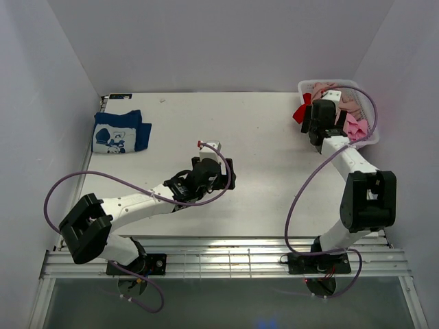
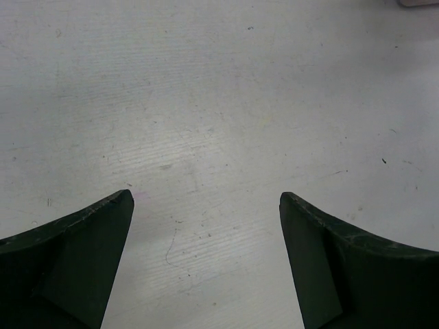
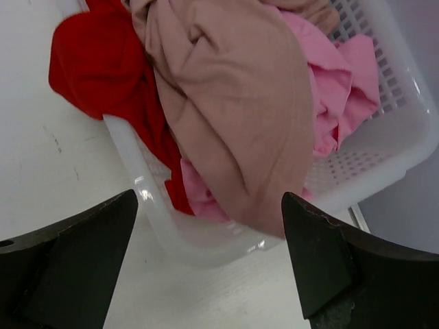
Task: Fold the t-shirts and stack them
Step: Grab the tshirt from the pile
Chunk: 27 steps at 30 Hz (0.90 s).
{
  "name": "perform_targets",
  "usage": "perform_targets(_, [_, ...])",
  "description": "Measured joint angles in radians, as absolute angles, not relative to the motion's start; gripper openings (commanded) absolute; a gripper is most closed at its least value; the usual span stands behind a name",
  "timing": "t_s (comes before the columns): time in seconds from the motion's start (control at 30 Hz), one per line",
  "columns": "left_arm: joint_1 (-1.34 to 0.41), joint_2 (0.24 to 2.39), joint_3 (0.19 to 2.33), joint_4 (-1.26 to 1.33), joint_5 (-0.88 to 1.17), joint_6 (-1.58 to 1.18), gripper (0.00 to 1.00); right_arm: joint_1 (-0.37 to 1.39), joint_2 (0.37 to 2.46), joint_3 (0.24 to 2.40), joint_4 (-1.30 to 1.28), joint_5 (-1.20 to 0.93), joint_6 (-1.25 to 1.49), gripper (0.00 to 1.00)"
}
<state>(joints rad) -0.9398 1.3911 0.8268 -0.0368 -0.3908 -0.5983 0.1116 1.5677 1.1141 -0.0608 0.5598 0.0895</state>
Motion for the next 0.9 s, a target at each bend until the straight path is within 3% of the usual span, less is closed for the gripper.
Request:
perform_targets(0.43, [-0.896, 1.463, 0.827, -0.030, -0.406, -0.580, 0.98, 0.017, 1.882, 1.448, -0.073, 0.481, 0.020, 1.00])
perform_targets(0.73, [-0.870, 1.534, 0.831, -0.030, -0.395, -0.580, 0.98, -0.027, 1.941, 1.456, -0.089, 0.472, 0.012, 0.62])
perform_targets(0.9, [-0.863, 1.535, 0.831, -0.029, -0.383, -0.580, 0.98, -0.028, 1.941, 1.456, -0.086, 0.484, 0.011, 0.59])
